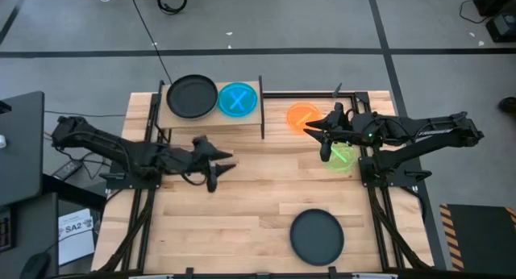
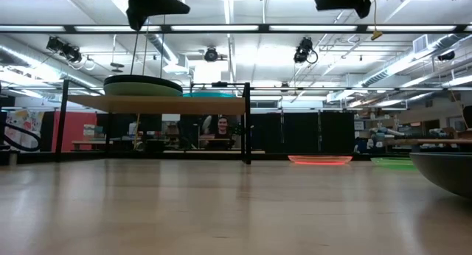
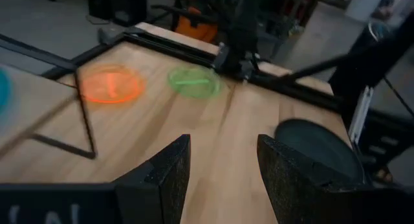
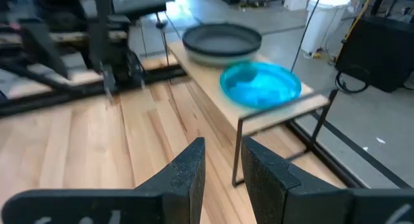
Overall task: Place and stack plates onto a shelf
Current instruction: Stack the orange plate on top of the blue plate on the shelf
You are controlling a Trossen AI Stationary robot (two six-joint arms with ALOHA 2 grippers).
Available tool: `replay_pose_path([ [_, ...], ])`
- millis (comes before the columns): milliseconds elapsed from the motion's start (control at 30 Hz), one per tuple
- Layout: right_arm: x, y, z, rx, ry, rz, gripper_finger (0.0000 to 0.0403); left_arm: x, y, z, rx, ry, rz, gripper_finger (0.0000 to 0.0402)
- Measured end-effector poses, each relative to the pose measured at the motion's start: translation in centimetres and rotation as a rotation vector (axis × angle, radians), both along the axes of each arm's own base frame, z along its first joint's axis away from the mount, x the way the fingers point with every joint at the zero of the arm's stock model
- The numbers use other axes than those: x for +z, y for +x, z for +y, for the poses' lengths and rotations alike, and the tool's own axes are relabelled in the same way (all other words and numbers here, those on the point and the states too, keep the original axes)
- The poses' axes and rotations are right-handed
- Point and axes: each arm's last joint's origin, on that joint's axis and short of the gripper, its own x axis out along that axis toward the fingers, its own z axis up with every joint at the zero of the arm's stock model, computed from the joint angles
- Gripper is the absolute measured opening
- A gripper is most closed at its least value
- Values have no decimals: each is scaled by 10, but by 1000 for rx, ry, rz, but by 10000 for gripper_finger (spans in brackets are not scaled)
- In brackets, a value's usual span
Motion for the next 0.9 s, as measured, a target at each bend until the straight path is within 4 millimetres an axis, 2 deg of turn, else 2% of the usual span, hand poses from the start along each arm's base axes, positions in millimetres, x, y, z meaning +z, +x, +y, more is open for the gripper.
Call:
replay_pose_path([
  [200,-27,2,-5,-32,-1,83,106,-15,22,-21,-73,63,-14,185],
  [367,-47,2,-17,-97,1,142,106,-25,32,-31,-98,69,-21,185],
  [633,-81,7,-48,-236,12,275,106,-41,41,-38,-109,78,25,185],
  [900,-115,21,-76,-168,49,449,106,-42,42,-39,-109,77,20,185],
])
